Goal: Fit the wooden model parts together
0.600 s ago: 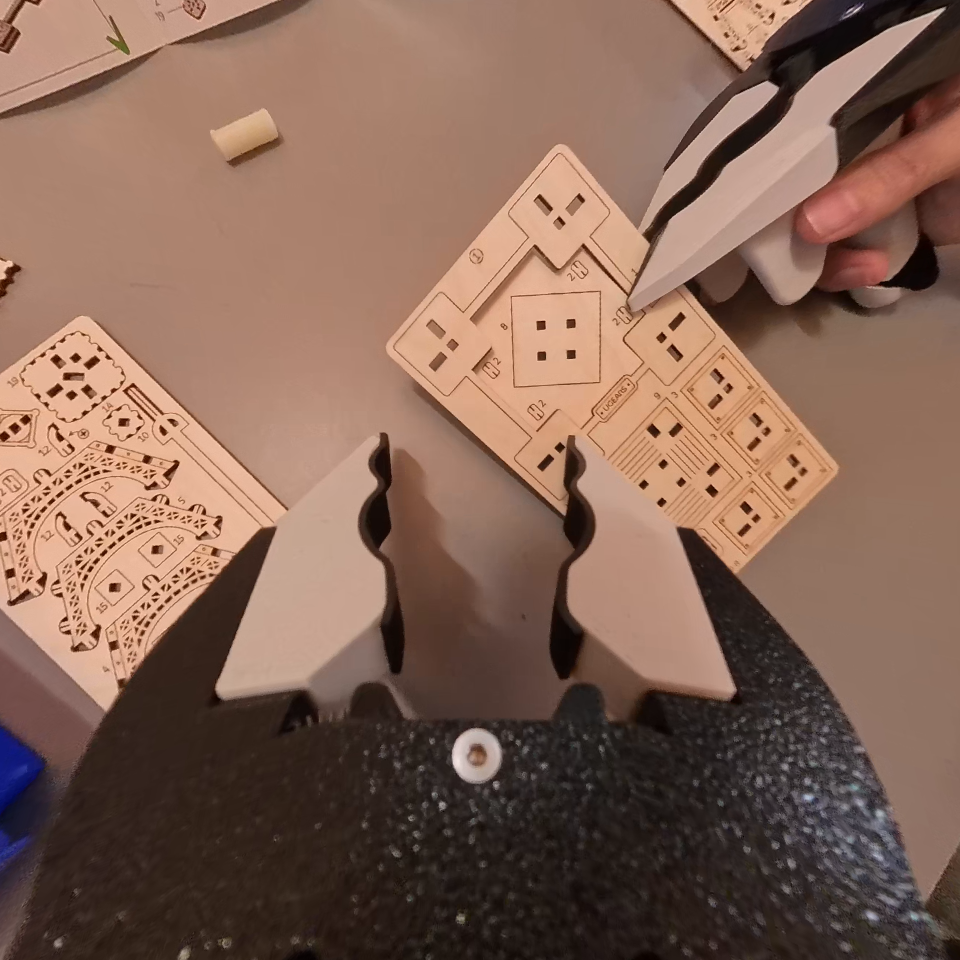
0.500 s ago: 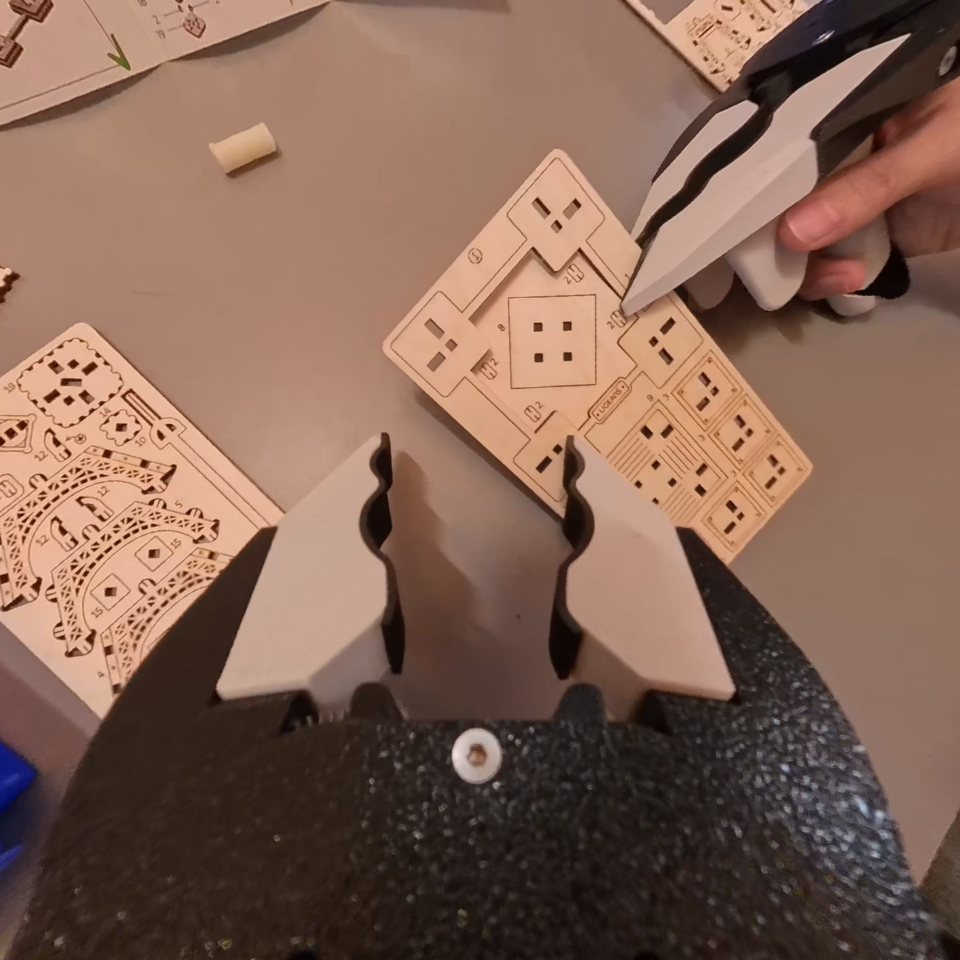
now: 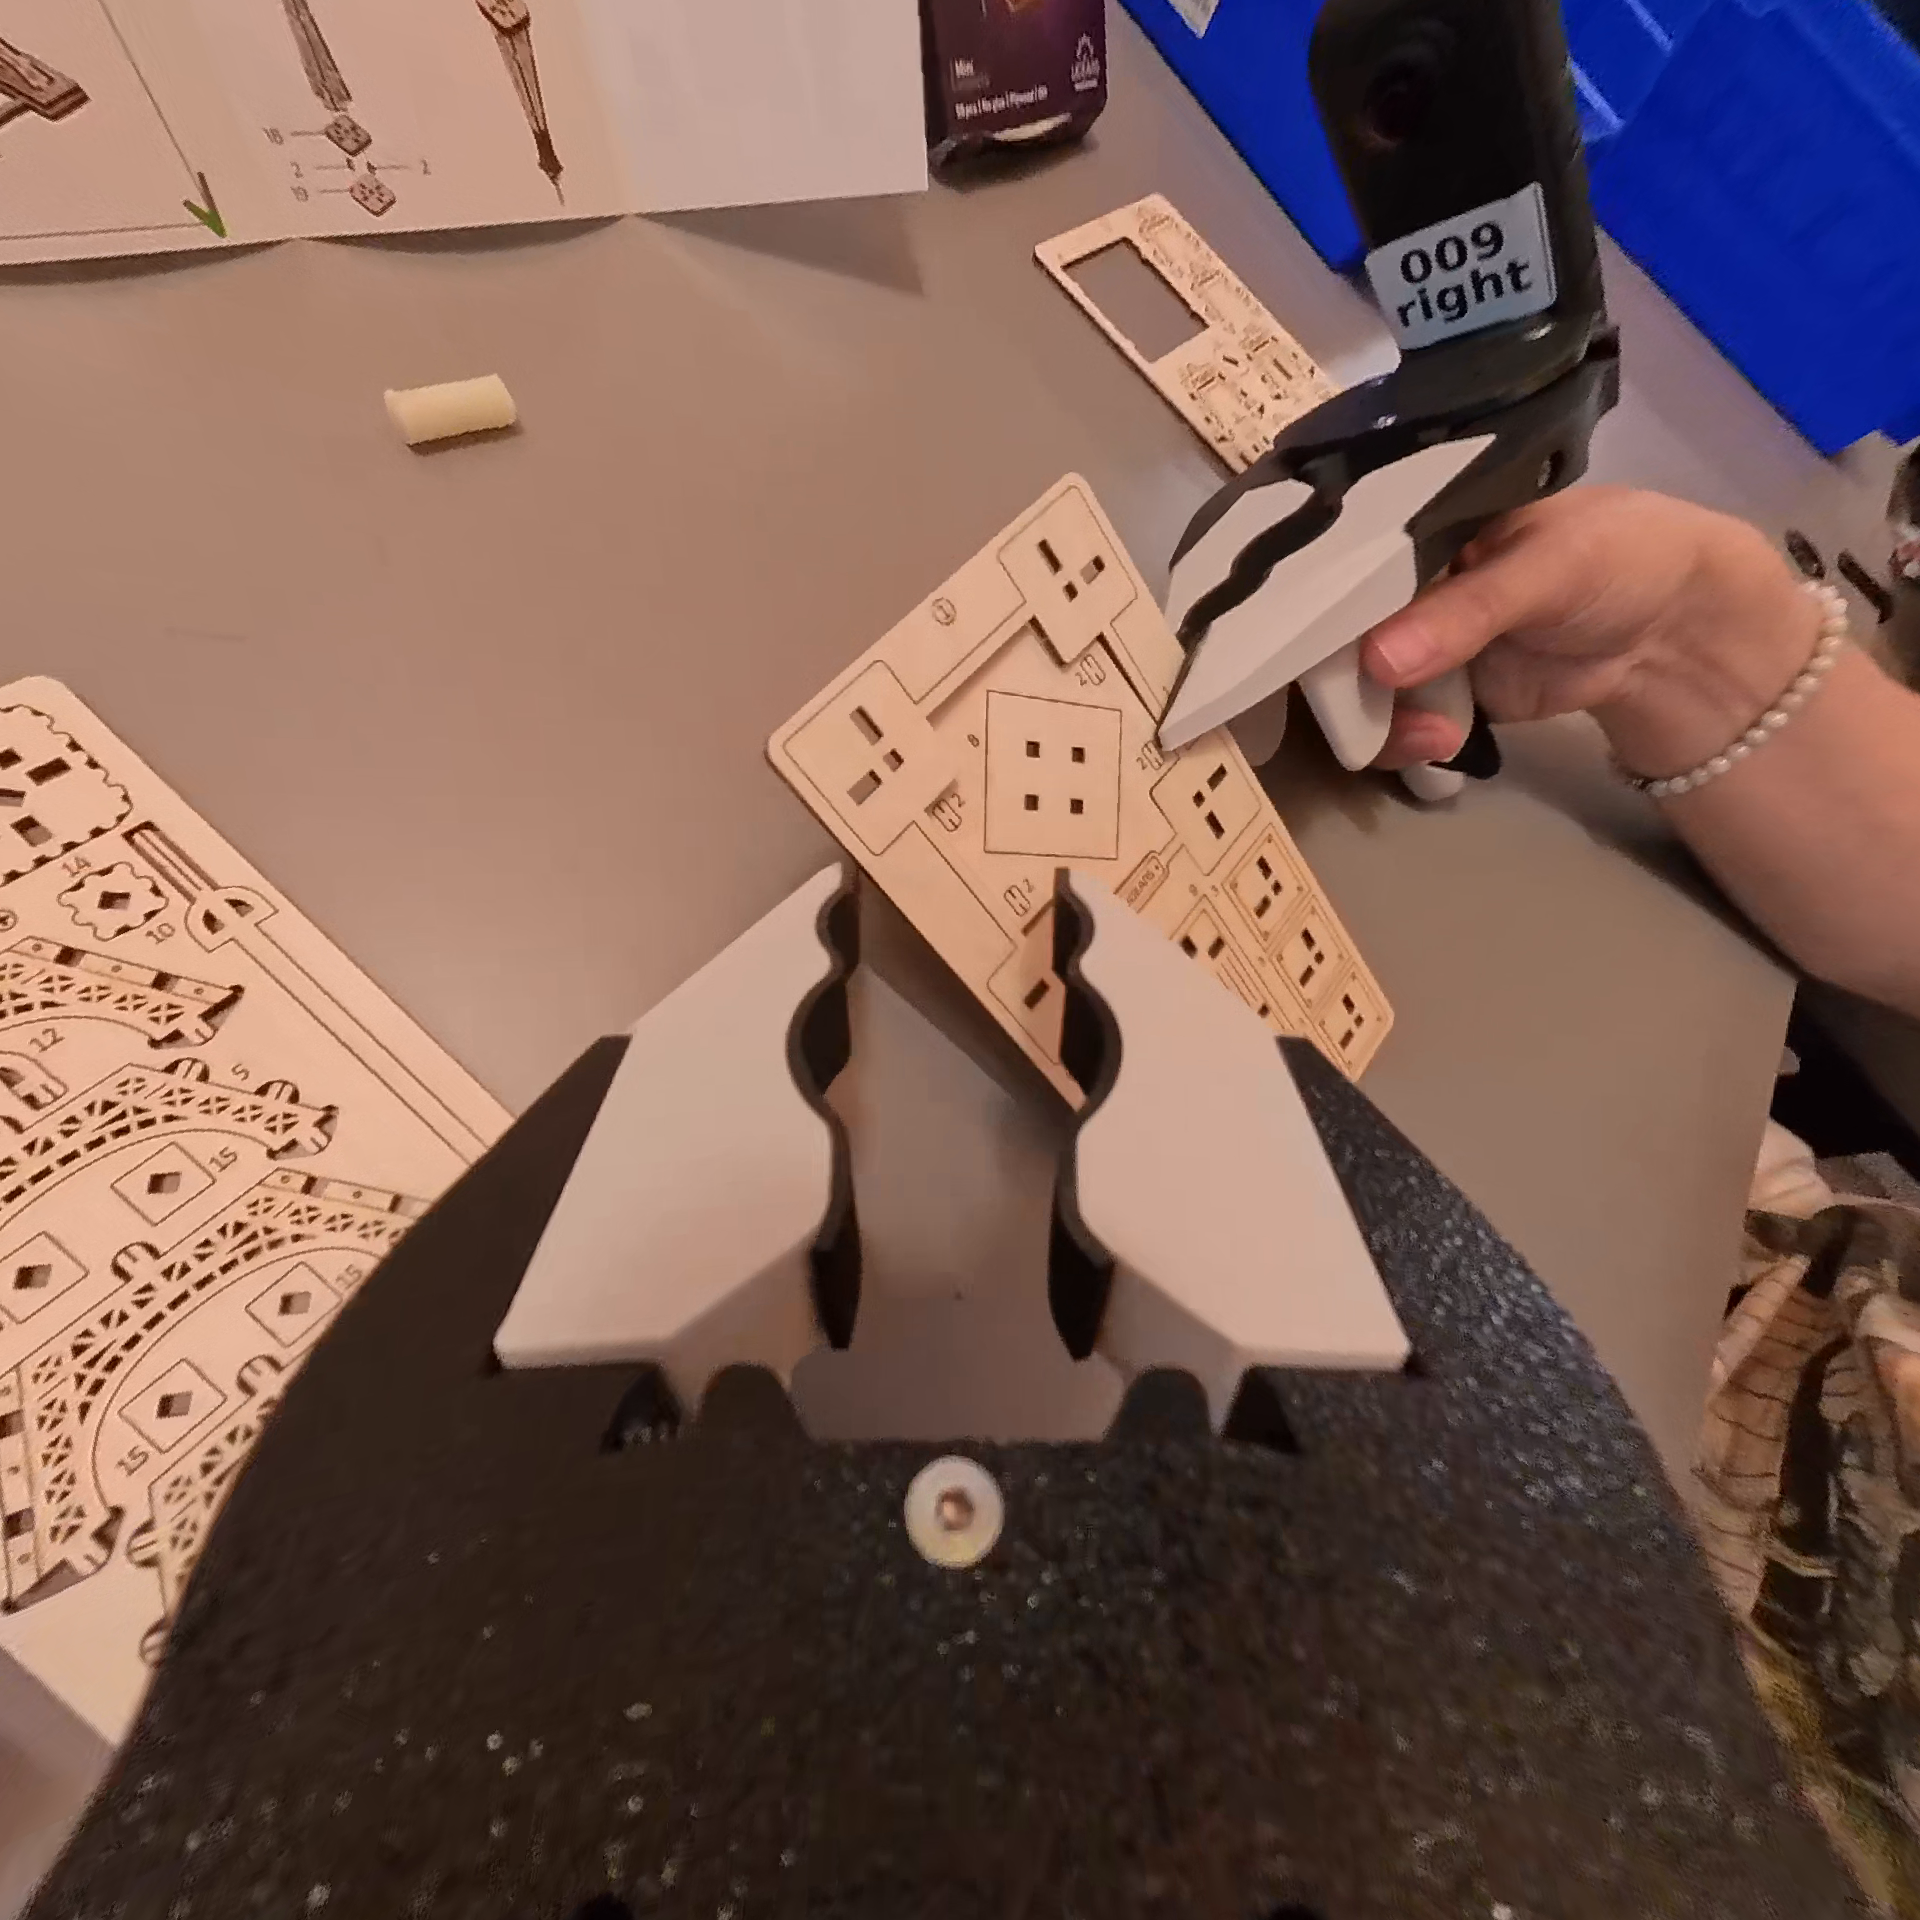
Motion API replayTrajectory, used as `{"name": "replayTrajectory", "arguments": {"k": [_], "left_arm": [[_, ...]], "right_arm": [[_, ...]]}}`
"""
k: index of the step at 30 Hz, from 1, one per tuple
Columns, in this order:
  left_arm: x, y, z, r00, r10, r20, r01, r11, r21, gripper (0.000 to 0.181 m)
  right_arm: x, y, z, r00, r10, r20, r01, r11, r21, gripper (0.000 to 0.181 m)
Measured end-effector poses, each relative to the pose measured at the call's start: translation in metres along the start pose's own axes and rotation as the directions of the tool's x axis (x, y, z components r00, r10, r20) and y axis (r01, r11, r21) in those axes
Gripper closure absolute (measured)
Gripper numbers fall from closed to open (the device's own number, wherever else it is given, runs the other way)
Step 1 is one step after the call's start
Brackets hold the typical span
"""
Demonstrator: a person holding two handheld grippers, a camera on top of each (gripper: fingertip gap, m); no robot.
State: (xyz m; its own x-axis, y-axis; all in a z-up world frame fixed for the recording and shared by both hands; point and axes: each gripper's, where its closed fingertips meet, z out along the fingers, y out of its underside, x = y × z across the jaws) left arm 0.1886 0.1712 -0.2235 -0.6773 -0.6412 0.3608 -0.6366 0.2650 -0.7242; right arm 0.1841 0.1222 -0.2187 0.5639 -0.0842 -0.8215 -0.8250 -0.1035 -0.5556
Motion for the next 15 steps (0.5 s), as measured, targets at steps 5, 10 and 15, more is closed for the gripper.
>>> {"name": "replayTrajectory", "arguments": {"k": [5, 10, 15], "left_arm": [[-0.0021, -0.0037, -0.0031, 0.999, -0.033, -0.015, 0.034, 0.999, 0.03, 0.155], [-0.0019, -0.0053, -0.0033, 0.998, -0.049, -0.028, 0.05, 0.998, 0.041, 0.156], [-0.0006, -0.0092, -0.0068, 0.997, -0.051, -0.049, 0.055, 0.996, 0.066, 0.162]], "right_arm": [[-0.0021, -0.001, -0.0008, 1.0, -0.001, 0.015, 0.001, 1.0, 0.007, 0.179], [-0.0038, -0.0012, -0.0012, 1.0, -0.002, 0.026, 0.002, 1.0, 0.008, 0.179], [-0.006, -0.0019, -0.002, 0.999, -0.005, 0.04, 0.005, 1.0, 0.013, 0.179]]}}
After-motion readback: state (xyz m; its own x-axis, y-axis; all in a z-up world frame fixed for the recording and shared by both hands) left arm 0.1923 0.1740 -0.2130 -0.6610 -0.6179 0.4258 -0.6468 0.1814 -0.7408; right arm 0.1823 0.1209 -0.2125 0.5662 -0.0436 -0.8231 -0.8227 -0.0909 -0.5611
